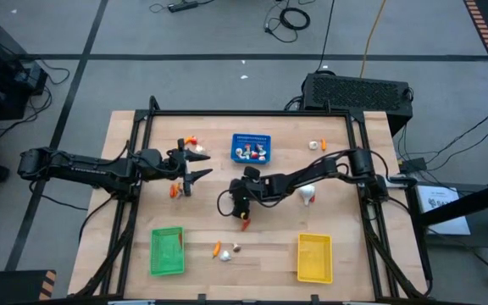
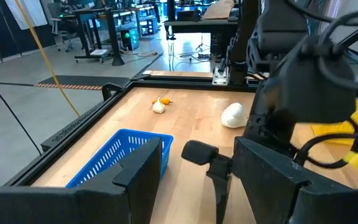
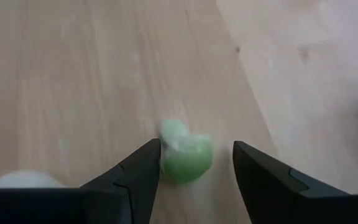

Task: Sort produce into baskets
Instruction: Put the green mushroom into the blue bin, then put then brown mushroom into the blue bin

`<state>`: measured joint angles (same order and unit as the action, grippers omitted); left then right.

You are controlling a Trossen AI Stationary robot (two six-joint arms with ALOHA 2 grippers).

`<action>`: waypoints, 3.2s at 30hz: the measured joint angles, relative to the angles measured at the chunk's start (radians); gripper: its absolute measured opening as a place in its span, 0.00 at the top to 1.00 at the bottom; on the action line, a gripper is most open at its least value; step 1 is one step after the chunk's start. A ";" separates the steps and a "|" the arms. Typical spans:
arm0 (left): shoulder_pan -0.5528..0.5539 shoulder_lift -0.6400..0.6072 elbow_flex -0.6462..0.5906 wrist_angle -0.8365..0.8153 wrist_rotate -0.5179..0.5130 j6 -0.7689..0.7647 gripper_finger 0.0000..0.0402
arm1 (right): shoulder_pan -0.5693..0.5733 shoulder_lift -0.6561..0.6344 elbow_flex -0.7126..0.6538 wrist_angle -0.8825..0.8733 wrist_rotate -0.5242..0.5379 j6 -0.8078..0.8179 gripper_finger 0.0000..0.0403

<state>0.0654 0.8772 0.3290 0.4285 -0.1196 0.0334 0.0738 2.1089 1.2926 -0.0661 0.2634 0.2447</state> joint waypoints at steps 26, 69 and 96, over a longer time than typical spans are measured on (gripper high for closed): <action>0.000 0.000 0.000 0.000 0.005 0.000 0.48 | -0.024 -0.093 -0.003 -0.094 -0.029 -0.082 0.79; 0.000 0.000 0.000 -0.001 0.011 0.001 0.48 | -0.281 -0.289 0.000 -0.214 -0.096 -0.072 0.45; -0.044 0.000 0.027 0.004 0.043 -0.028 0.48 | 0.294 -0.211 0.002 0.102 0.053 0.162 0.45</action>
<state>0.0218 0.8768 0.3559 0.4328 -0.0766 0.0055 0.3676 1.8982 1.2949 0.0358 0.3168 0.4068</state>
